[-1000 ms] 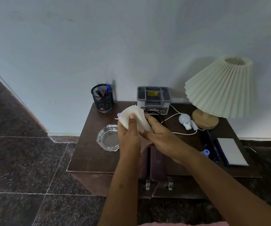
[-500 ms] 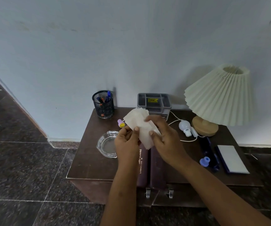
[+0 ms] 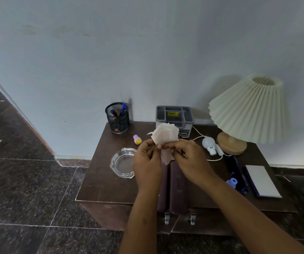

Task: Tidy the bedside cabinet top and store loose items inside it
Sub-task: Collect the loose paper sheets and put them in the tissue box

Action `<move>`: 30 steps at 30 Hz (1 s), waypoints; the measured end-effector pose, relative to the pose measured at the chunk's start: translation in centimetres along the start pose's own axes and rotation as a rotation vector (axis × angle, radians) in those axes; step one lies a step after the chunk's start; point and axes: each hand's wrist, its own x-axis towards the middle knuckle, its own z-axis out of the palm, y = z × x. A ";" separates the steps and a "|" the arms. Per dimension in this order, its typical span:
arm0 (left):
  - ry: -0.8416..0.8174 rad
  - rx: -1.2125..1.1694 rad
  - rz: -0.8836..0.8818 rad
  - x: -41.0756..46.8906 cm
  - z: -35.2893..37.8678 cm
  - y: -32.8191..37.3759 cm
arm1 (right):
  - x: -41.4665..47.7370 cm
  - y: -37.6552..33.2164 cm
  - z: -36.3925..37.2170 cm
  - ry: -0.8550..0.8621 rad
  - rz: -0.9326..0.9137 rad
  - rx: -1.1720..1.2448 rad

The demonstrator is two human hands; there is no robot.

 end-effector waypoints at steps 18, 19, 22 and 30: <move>-0.119 0.065 0.044 -0.4 1.0 -0.2 | 2.5 1.5 -1.0 0.096 0.144 0.130; -0.132 0.104 0.038 -0.4 1.0 -0.4 | 3.3 1.9 -1.3 0.129 0.148 0.139; -0.140 0.214 -0.014 -0.4 1.4 -1.1 | 6.2 3.6 -1.9 0.201 0.154 0.130; -0.177 0.274 -0.133 -0.3 1.7 -1.4 | 12.8 6.8 -2.1 0.158 0.089 -0.081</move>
